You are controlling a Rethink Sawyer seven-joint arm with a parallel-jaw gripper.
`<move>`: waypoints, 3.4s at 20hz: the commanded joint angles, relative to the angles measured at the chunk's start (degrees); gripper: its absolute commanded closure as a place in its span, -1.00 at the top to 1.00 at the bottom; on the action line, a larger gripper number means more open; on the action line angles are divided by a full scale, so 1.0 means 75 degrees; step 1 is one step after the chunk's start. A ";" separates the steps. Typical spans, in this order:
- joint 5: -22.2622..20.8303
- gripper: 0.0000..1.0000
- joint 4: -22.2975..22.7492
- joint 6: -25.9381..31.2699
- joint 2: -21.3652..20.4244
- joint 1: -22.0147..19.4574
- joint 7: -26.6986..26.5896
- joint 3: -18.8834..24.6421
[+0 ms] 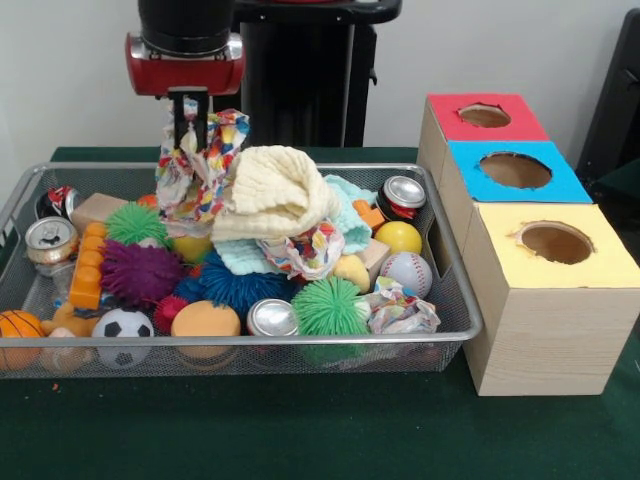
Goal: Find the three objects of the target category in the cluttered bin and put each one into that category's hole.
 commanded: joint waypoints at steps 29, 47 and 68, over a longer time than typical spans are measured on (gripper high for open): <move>-0.0748 1.00 0.1196 -0.3107 0.1470 -0.1367 0.0212 0.0166; -0.0208 1.00 -0.0104 -0.0159 0.0626 -0.1481 -0.0844 0.1146; -0.0366 1.00 -0.0946 0.0530 0.0433 -0.2099 -0.1585 0.2244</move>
